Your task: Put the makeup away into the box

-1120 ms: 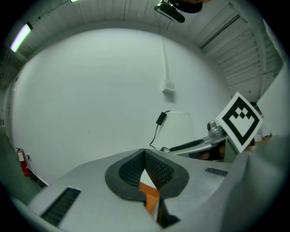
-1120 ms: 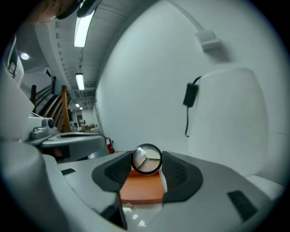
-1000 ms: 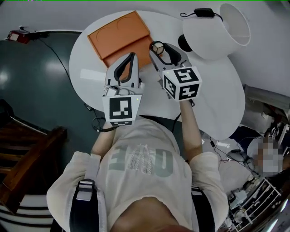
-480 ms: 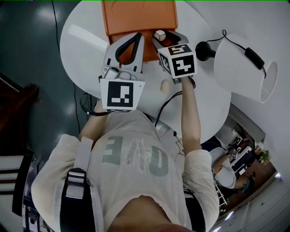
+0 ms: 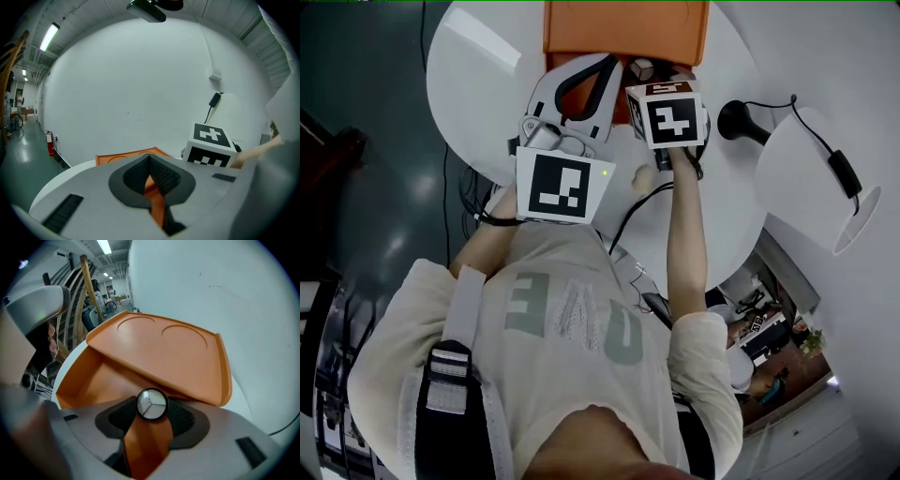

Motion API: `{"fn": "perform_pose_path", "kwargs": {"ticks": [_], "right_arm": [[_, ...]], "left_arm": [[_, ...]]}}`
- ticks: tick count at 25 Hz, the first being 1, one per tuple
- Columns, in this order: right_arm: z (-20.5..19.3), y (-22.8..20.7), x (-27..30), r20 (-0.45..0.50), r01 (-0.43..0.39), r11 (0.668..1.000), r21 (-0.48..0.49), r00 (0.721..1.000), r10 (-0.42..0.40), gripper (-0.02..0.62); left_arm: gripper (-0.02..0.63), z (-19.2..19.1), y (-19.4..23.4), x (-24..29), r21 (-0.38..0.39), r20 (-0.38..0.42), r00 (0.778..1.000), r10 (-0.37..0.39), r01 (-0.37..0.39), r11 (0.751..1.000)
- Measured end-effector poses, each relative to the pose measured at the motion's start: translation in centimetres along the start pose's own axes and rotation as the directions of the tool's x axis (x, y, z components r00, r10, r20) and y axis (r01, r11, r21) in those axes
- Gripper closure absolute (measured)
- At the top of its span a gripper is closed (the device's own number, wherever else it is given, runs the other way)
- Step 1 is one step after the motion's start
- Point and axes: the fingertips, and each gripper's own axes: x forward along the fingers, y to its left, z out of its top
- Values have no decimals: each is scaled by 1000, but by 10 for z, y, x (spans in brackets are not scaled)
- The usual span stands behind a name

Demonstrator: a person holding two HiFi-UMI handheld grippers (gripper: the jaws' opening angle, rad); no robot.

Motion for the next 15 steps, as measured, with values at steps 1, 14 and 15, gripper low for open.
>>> {"fn": "perform_pose_path", "kwargs": {"ticks": [1,14,15], "right_arm": [[0,-1,1,-3,3,1000,1,1000,-3,379],[3,-1,2,42,37,999,-16,998,-37,354],[4,-1,-1,53,32,999,-7,998,-32,349]], "left_arm": [[598,-1,2,0,-1,0,1000,4,-4,1000],[598,3,1,-3,23,9,1000,6,-6,1000],[598,5,1,-4,29,11,1000,7,-7,1000]]}}
